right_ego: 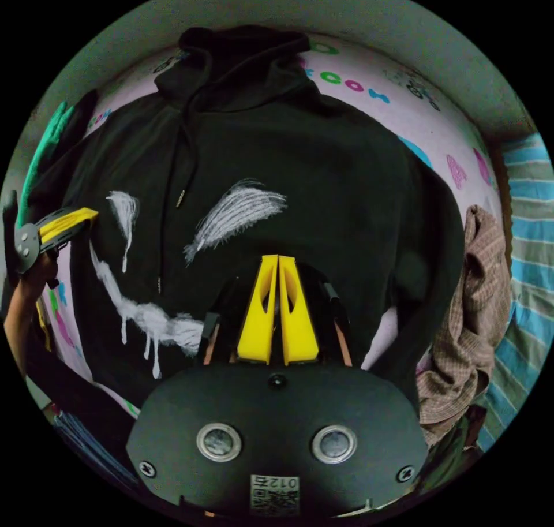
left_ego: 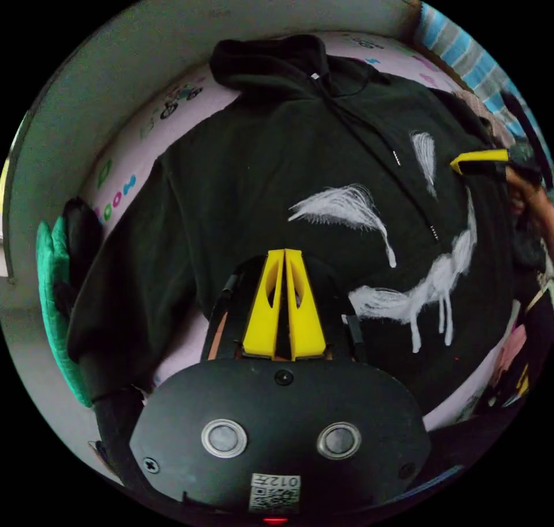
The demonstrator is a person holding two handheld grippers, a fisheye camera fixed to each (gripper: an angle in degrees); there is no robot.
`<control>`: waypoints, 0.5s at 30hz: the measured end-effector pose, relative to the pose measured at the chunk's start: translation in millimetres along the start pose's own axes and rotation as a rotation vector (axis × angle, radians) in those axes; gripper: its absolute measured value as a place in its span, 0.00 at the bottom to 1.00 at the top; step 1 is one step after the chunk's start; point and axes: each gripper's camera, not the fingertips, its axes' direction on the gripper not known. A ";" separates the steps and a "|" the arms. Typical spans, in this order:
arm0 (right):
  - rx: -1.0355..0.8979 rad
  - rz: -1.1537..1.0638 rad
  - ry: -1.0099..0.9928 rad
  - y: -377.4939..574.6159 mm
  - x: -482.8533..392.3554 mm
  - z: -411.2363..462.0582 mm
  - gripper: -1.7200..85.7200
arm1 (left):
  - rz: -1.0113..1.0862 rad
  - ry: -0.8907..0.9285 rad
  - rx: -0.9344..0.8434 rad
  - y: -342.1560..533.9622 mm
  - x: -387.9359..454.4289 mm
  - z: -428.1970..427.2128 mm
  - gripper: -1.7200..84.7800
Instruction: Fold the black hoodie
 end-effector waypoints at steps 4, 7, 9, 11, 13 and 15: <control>-0.035 -0.018 -0.085 17.0 23.3 -7.4 0.01 | -0.054 0.154 0.049 21.0 -8.0 -15.3 0.03; -0.133 -0.126 -0.127 38.0 30.2 -7.9 0.01 | 0.019 0.206 0.067 43.8 10.3 -22.3 0.03; -0.214 -0.187 -0.142 52.4 31.5 -1.3 0.01 | 0.075 0.242 0.066 60.7 30.8 -18.6 0.03; -0.229 -0.224 -0.123 66.2 32.3 6.0 0.01 | 0.093 0.226 0.056 71.4 45.2 -11.9 0.03; -0.260 -0.254 -0.096 77.1 35.0 21.3 0.01 | 0.118 0.223 0.038 79.8 57.7 -3.9 0.03; -0.279 -0.270 -0.023 80.6 39.2 32.5 0.01 | 0.147 0.214 0.004 88.7 70.1 8.1 0.02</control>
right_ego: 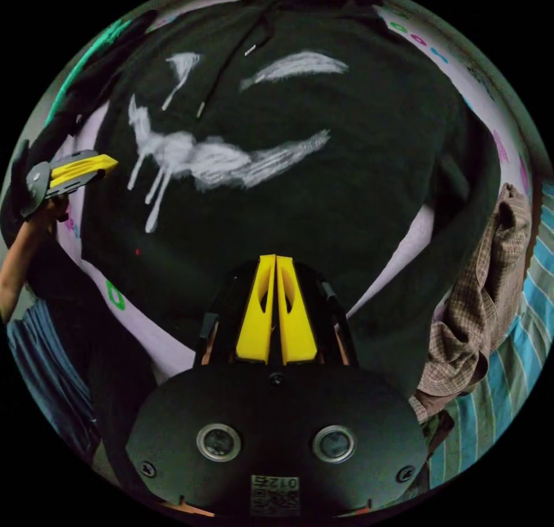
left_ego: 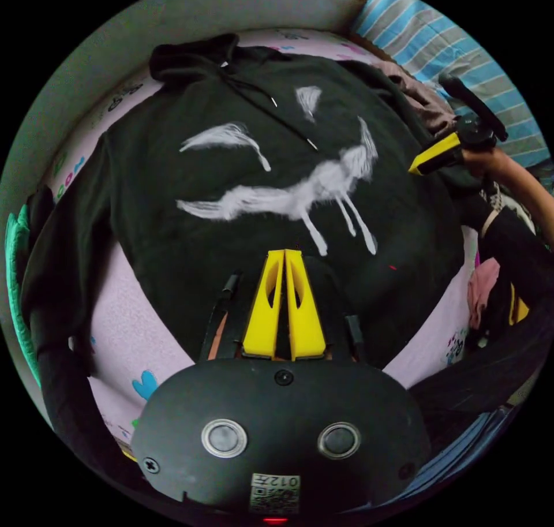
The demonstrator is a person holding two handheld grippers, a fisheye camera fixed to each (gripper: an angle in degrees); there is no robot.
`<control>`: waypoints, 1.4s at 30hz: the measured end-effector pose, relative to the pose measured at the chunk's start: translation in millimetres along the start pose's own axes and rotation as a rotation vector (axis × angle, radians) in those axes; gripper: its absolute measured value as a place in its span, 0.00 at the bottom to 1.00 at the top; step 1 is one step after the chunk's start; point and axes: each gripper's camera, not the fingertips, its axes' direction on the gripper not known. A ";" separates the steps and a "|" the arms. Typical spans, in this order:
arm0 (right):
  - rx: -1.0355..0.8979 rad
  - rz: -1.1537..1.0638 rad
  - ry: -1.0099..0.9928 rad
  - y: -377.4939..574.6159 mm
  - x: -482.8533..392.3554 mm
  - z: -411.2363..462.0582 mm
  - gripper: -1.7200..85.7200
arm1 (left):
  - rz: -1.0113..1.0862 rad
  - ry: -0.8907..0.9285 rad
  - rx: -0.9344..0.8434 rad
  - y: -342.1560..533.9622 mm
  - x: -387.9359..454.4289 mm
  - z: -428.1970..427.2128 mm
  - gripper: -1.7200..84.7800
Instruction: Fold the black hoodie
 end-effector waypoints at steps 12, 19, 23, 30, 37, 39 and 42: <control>-0.053 -0.198 -0.269 25.0 14.3 15.6 0.01 | 0.147 0.117 0.024 9.2 42.1 4.4 0.02; -0.181 -0.367 -0.110 53.2 6.6 57.3 0.01 | 0.250 0.097 -0.075 10.5 81.8 38.0 0.02; -0.204 -0.355 -0.132 67.9 23.3 63.6 0.01 | 0.269 0.086 -0.107 17.0 82.7 36.9 0.02; -0.260 -0.401 -0.114 112.5 35.2 81.4 0.01 | 0.329 0.135 -0.201 35.9 93.1 40.3 0.02; -0.323 -0.406 -0.038 166.2 50.0 97.2 0.01 | 0.364 0.063 -0.182 48.3 104.2 31.9 0.02; -0.291 -0.385 0.034 185.7 57.0 90.4 0.01 | 0.365 0.074 -0.140 47.7 104.8 20.9 0.02; -0.277 -0.293 0.138 222.0 80.2 77.2 0.03 | 0.361 0.115 -0.062 34.5 104.3 3.6 0.02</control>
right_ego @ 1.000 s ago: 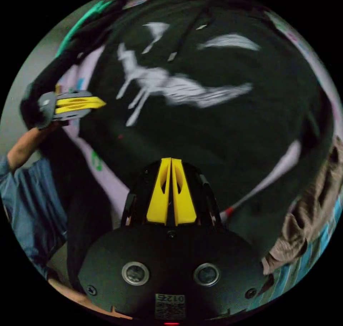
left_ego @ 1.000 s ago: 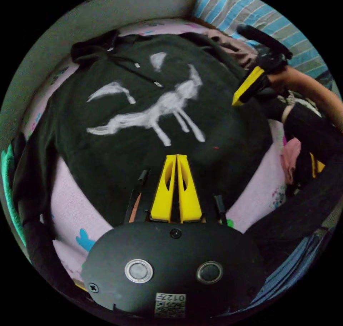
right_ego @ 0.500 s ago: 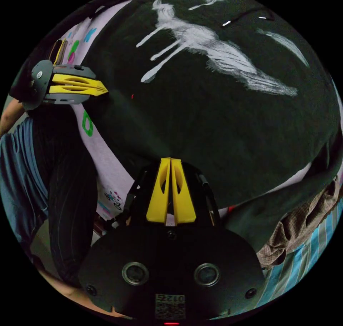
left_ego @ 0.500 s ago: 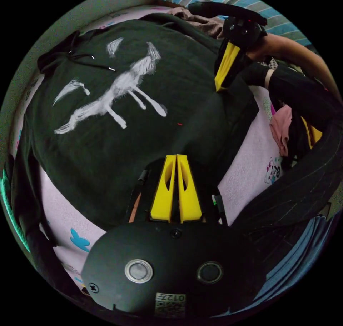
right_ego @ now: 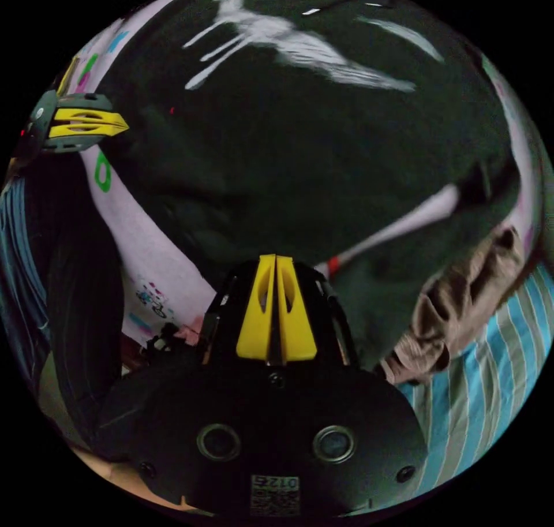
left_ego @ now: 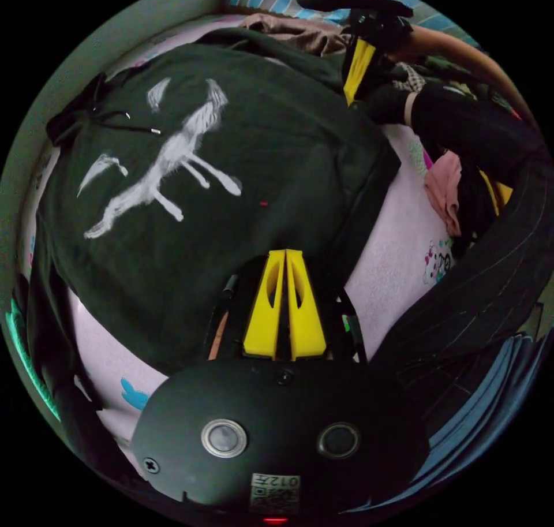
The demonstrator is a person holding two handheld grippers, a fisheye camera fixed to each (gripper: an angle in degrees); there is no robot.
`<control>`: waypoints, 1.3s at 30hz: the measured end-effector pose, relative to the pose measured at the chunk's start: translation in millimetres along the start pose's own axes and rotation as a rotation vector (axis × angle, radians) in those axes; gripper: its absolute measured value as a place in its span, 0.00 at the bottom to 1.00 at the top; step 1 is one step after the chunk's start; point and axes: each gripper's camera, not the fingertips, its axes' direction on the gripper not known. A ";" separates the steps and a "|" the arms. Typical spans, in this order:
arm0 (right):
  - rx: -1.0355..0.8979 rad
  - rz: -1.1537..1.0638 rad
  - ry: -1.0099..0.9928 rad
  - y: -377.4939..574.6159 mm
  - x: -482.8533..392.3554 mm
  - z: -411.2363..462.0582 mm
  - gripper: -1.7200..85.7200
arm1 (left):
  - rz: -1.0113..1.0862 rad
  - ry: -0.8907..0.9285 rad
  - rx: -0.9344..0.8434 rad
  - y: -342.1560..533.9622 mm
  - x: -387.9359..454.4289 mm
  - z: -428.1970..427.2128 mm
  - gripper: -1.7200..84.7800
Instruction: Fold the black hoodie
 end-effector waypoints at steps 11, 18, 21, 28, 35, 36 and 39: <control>0.250 0.902 -0.195 219.2 67.3 40.0 0.14 | -0.007 0.049 0.087 -42.9 -5.9 -30.2 0.02; 0.373 1.109 -0.643 316.9 66.8 108.8 0.11 | 0.016 0.051 0.117 -52.0 -0.6 -52.5 0.03; 0.533 1.068 -0.718 341.5 60.5 113.5 0.02 | 0.010 0.074 0.168 -57.6 -2.7 -71.7 0.04; 0.757 0.818 -0.699 341.7 44.3 64.6 0.01 | -0.016 0.173 0.350 -78.5 -13.9 -140.5 0.11; 0.838 0.636 -0.607 320.1 22.3 14.0 0.01 | -0.042 0.219 0.477 -80.8 -37.7 -213.2 0.15; 0.839 0.622 -0.606 317.1 19.8 10.1 0.01 | -0.040 0.212 0.480 -79.4 -41.3 -220.6 0.16; 0.820 0.642 -0.550 312.0 16.1 4.3 0.01 | -0.027 0.233 0.479 -74.1 -47.3 -233.0 0.16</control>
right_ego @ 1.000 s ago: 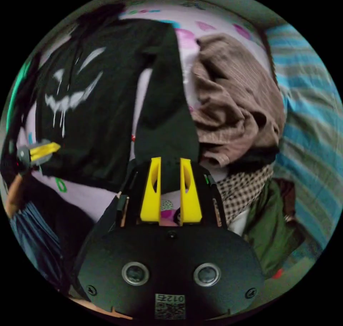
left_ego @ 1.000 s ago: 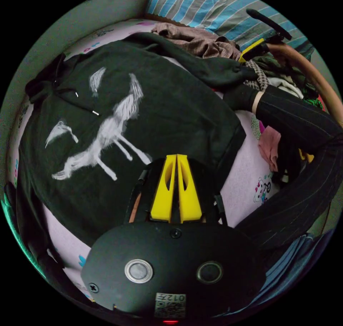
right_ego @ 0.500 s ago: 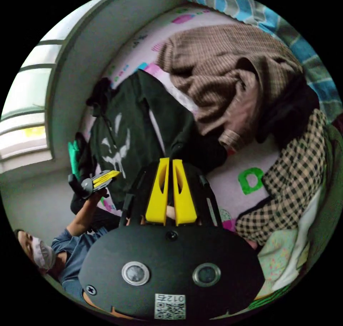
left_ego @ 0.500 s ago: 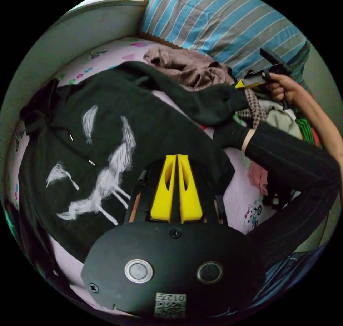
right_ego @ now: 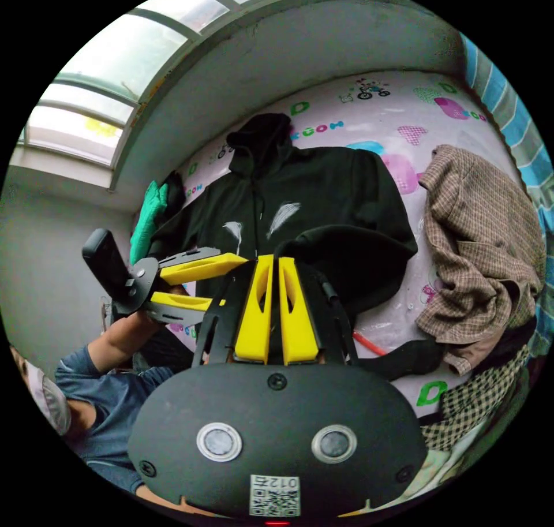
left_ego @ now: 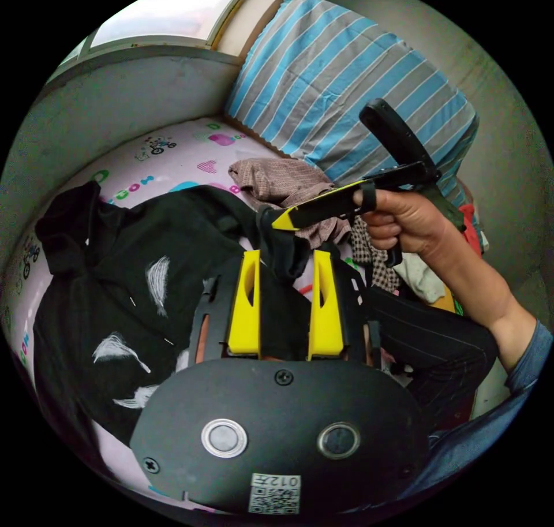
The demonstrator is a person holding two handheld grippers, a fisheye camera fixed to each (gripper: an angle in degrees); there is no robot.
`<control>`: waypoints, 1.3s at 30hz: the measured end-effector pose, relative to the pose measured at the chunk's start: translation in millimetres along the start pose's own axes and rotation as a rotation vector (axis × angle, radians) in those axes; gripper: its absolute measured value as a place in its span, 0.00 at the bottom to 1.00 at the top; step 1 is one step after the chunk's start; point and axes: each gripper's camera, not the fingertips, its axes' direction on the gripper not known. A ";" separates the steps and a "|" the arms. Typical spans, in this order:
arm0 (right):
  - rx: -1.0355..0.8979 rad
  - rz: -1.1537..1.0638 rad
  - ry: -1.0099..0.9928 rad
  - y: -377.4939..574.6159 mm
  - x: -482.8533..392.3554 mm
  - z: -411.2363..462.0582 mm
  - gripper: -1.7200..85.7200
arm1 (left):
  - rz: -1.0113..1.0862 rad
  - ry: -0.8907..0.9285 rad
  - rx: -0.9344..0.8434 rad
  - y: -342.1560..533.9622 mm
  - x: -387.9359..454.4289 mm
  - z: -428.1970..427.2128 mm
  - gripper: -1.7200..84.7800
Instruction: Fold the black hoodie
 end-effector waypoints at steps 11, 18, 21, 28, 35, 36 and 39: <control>-0.091 -0.078 -0.112 -23.3 -39.7 9.5 0.03 | -0.029 -0.234 -0.126 -5.1 -15.7 -14.4 0.08; 0.046 0.101 0.214 -42.9 -12.7 -22.5 0.02 | -0.198 -0.136 -0.075 -13.1 -72.1 -75.8 0.05; 0.039 0.253 0.197 -39.4 13.4 -18.3 0.01 | -0.225 -0.096 0.009 -19.7 -91.0 -127.7 0.04; -0.052 0.283 0.198 -66.7 0.8 2.1 0.01 | -0.152 -0.250 0.157 -24.0 -110.1 -229.7 0.05; -0.142 0.080 0.408 -125.5 -59.8 37.9 0.03 | -0.499 -0.274 0.055 28.2 -246.7 -231.1 0.05; -0.163 0.043 0.450 -136.5 -69.9 45.6 0.04 | -0.516 -0.287 0.044 32.1 -254.4 -230.7 0.05; -0.187 -0.008 0.492 -162.5 -89.0 62.3 0.06 | -0.585 -0.286 -0.009 47.7 -290.1 -230.6 0.05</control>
